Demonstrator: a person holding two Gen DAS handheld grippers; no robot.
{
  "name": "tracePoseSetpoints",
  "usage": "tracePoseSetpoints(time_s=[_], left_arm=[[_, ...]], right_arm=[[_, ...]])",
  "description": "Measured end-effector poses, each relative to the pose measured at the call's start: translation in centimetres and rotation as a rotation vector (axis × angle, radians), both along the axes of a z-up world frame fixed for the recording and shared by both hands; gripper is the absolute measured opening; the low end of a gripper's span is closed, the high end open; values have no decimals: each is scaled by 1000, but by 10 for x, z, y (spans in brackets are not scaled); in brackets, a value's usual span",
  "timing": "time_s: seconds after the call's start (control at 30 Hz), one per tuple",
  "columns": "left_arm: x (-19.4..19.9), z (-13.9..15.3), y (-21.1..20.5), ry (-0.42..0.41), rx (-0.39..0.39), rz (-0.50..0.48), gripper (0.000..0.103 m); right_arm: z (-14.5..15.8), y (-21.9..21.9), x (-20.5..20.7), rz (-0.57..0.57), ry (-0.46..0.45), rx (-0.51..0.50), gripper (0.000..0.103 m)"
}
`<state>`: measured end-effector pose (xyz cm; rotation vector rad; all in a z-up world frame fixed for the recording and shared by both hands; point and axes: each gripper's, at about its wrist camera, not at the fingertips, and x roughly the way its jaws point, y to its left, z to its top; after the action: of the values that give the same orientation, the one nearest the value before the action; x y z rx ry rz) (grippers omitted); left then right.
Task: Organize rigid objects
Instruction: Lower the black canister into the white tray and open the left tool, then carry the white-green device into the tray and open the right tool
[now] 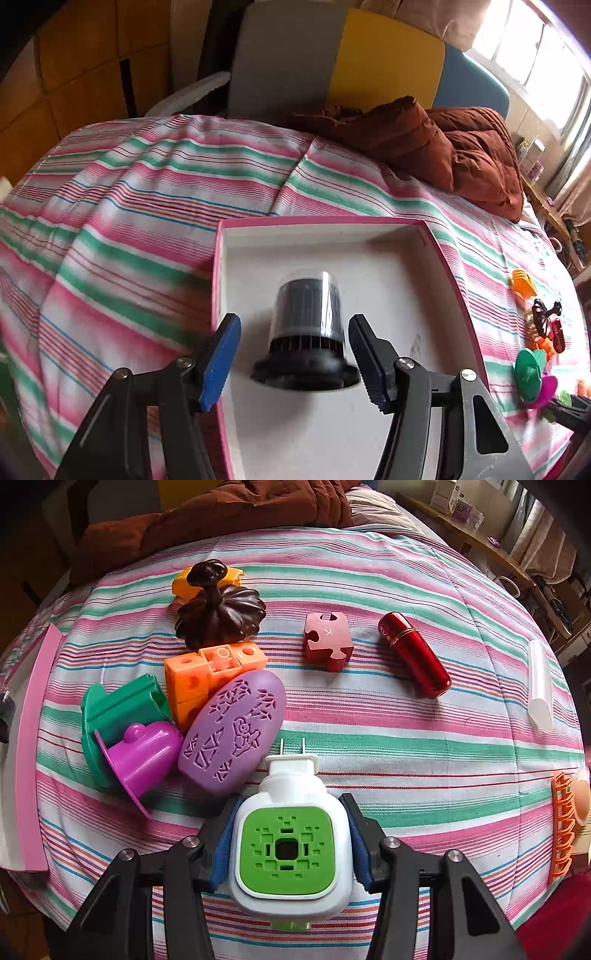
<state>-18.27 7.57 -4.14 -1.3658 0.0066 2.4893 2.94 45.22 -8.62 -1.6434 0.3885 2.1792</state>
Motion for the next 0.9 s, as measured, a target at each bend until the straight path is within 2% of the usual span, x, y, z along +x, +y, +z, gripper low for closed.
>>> tracePoseSetpoints(time_s=[0.17, 0.47, 0.67, 0.9], left_arm=[[40, 16, -17, 64, -11, 41, 62], [110, 33, -24, 112, 29, 34, 64], [135, 40, -17, 140, 4, 1, 66], [146, 40, -18, 137, 13, -5, 66]], right_arm=[[1, 1, -2, 2, -1, 3, 52], [-1, -1, -1, 5, 1, 12, 52], [-1, -4, -2, 11, 1, 25, 52], [4, -9, 4, 17, 0, 37, 52]])
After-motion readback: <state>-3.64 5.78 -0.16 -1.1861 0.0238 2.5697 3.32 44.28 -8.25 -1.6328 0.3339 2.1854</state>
